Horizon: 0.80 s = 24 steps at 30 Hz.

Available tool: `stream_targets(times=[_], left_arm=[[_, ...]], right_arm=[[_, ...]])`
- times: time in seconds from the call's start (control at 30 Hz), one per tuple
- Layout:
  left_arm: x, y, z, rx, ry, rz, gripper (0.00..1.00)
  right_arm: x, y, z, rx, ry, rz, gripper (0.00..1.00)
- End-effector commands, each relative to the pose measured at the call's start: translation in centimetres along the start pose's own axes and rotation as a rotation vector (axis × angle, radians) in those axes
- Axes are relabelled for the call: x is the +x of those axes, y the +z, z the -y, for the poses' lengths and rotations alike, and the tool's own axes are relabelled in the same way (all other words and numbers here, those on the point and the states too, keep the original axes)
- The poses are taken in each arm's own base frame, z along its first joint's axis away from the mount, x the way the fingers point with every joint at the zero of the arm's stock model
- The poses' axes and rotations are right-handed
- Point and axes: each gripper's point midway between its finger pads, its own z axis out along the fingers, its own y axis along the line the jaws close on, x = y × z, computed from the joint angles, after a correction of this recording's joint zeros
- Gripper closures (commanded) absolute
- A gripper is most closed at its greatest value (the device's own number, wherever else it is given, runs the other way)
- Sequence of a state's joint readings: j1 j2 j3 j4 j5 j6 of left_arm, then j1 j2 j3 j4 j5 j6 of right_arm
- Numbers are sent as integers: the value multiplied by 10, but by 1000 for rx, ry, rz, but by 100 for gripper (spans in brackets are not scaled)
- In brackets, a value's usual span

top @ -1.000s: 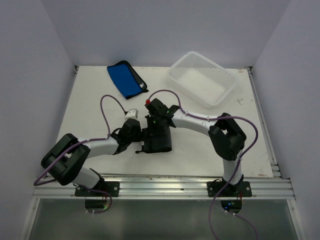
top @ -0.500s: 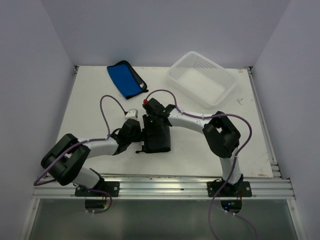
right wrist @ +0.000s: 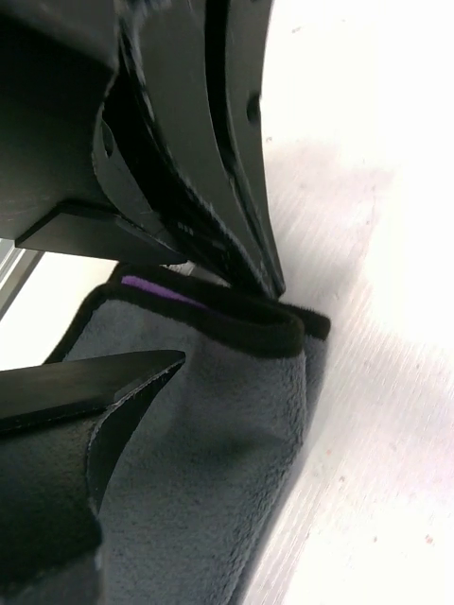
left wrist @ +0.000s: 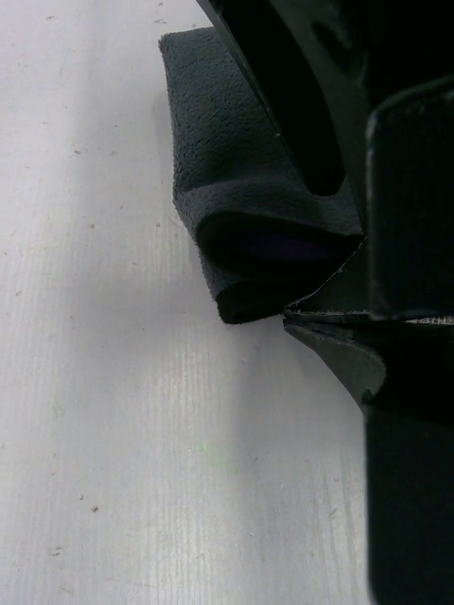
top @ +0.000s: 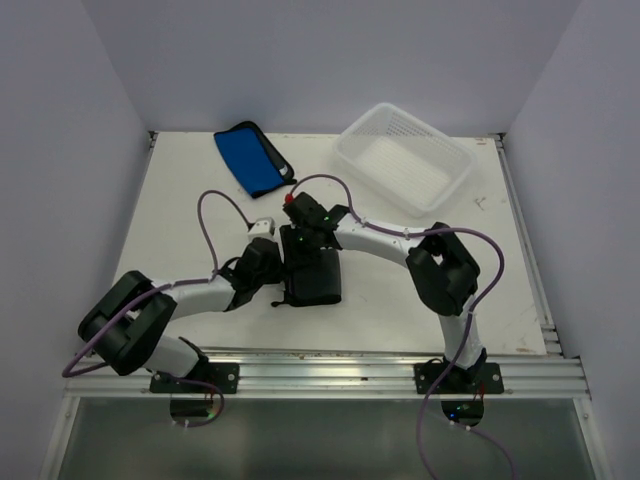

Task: Roll the towels
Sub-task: Fold the towel

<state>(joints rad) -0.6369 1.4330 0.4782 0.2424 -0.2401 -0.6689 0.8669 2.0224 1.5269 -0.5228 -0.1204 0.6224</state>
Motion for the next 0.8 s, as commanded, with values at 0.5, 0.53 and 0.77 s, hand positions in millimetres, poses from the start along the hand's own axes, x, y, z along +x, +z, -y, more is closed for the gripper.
stream_targets(times=[0.5,0.53,0.77], left_arm=[[-76,-40,15,55,0,181,99],[-78,-40,21,83,6,179,100],[-83,-46,70,253,68,170,100]], right_arm=[[-31,-73,52,58,40,148,76],[-29,-71,57,67,46,142,78],[-27,-68,87,110,79,150,84]])
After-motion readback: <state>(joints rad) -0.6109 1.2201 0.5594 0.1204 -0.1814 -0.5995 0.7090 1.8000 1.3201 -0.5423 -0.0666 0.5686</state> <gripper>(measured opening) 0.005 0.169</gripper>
